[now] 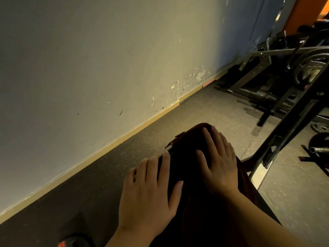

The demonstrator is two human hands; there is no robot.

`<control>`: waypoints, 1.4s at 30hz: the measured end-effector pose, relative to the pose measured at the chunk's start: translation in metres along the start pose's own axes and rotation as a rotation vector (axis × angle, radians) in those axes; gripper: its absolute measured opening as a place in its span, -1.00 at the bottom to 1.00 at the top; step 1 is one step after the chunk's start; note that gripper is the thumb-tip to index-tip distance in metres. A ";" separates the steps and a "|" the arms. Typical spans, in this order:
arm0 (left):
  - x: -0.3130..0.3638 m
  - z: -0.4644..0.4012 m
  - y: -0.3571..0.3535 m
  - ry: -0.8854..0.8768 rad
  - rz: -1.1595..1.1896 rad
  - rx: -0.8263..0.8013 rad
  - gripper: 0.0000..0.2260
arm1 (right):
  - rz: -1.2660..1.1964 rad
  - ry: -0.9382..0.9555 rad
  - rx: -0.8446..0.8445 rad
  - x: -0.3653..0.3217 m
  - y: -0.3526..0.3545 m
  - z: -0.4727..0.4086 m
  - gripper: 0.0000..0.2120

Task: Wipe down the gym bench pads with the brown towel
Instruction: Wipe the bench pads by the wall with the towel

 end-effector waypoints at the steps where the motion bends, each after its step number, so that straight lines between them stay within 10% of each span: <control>1: 0.000 0.001 0.001 -0.002 0.004 0.012 -0.45 | 0.002 0.003 0.003 0.000 0.000 0.000 -0.37; 42: -0.003 0.005 0.003 0.070 -0.002 0.070 -0.54 | 0.066 0.248 0.018 0.004 -0.010 0.050 -0.41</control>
Point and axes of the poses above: each hand's wrist, its own z-axis away from the middle knuckle, its own y-axis out of the back of the hand, x = y × z, the point moved 10 cm from there along -z, towards the middle knuckle, and after that the axes turned 11 degrees about -x, right-handed, at the moved point
